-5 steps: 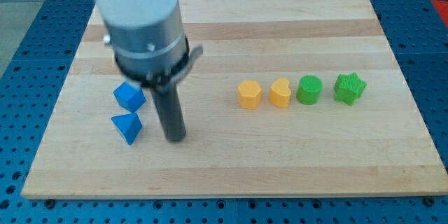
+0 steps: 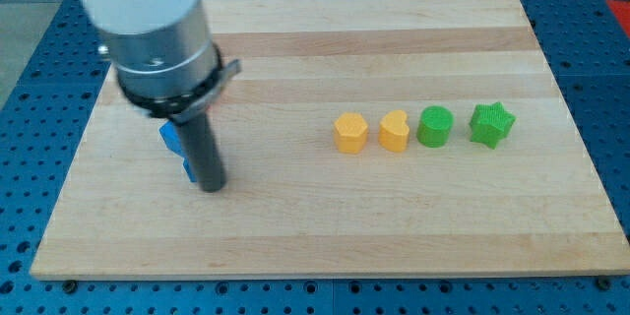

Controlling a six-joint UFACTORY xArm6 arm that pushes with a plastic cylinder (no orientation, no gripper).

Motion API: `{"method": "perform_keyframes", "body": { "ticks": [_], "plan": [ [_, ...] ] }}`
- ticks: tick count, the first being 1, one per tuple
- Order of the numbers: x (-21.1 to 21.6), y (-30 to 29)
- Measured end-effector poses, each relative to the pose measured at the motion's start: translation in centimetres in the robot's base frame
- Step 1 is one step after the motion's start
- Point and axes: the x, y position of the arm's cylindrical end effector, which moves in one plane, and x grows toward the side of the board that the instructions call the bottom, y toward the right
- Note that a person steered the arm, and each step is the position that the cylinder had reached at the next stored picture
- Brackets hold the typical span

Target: Slide the blue triangle to the center of the board

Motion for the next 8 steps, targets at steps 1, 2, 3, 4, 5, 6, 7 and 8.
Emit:
{"method": "perform_keyframes", "body": {
  "ticks": [1, 2, 3, 4, 5, 6, 7, 8],
  "plan": [
    [1.1, -4.1],
    [-1.2, -4.8],
    [-2.4, -1.6],
    [-2.4, 1.5],
    [-2.4, 1.8],
    [-1.6, 2.3],
    [-1.6, 3.6],
    [-2.6, 4.1]
  ]
}}
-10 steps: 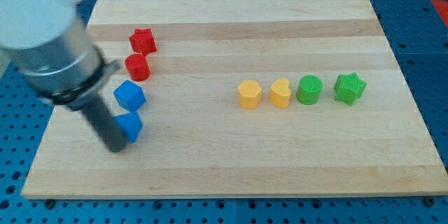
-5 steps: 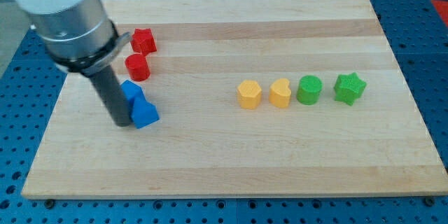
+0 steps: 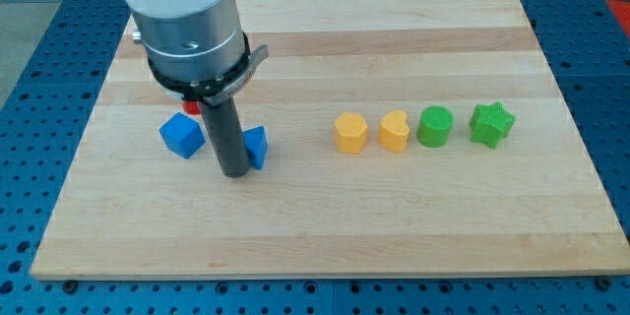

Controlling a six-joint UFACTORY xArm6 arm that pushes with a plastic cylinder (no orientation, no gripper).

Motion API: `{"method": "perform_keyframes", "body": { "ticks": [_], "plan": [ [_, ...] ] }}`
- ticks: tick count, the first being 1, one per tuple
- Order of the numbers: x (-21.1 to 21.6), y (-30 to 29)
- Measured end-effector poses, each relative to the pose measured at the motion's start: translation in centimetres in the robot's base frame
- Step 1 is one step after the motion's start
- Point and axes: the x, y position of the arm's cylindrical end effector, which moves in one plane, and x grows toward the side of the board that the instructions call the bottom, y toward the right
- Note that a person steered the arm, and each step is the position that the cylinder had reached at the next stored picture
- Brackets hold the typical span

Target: Slide the blue triangle to the center of the board

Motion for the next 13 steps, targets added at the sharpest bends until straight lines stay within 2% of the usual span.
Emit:
{"method": "perform_keyframes", "body": {
  "ticks": [4, 6, 8, 13],
  "plan": [
    [-3.9, -2.0],
    [-0.4, -1.6],
    [-2.8, -1.3],
    [-2.8, 1.7]
  ]
}}
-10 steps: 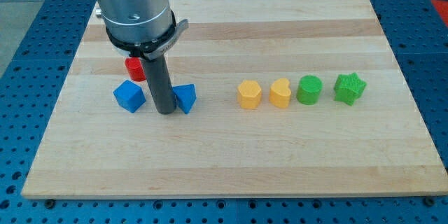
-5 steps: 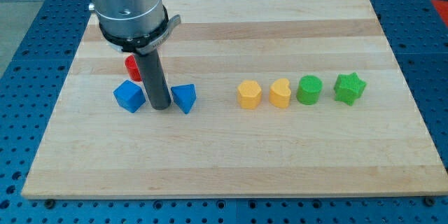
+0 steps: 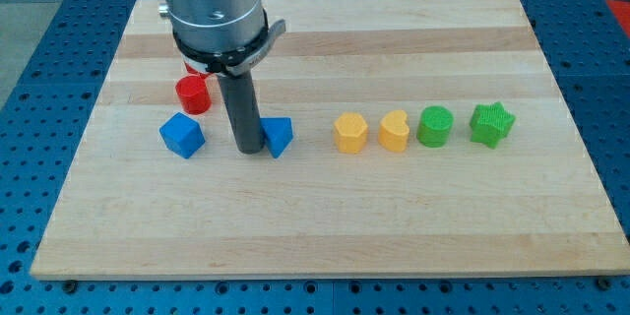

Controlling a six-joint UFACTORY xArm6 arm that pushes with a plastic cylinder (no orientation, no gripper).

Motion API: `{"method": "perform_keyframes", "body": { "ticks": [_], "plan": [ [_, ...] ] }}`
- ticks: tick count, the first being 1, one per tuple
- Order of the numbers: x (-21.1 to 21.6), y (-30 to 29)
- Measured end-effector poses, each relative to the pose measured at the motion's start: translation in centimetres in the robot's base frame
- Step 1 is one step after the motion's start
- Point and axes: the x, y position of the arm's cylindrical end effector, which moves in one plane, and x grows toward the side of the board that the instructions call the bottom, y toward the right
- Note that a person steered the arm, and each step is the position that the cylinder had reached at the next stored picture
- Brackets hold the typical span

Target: Slide the blue triangle to the center of the board

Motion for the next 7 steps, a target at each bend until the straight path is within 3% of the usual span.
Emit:
{"method": "perform_keyframes", "body": {
  "ticks": [7],
  "plan": [
    [0.0, 2.4]
  ]
}}
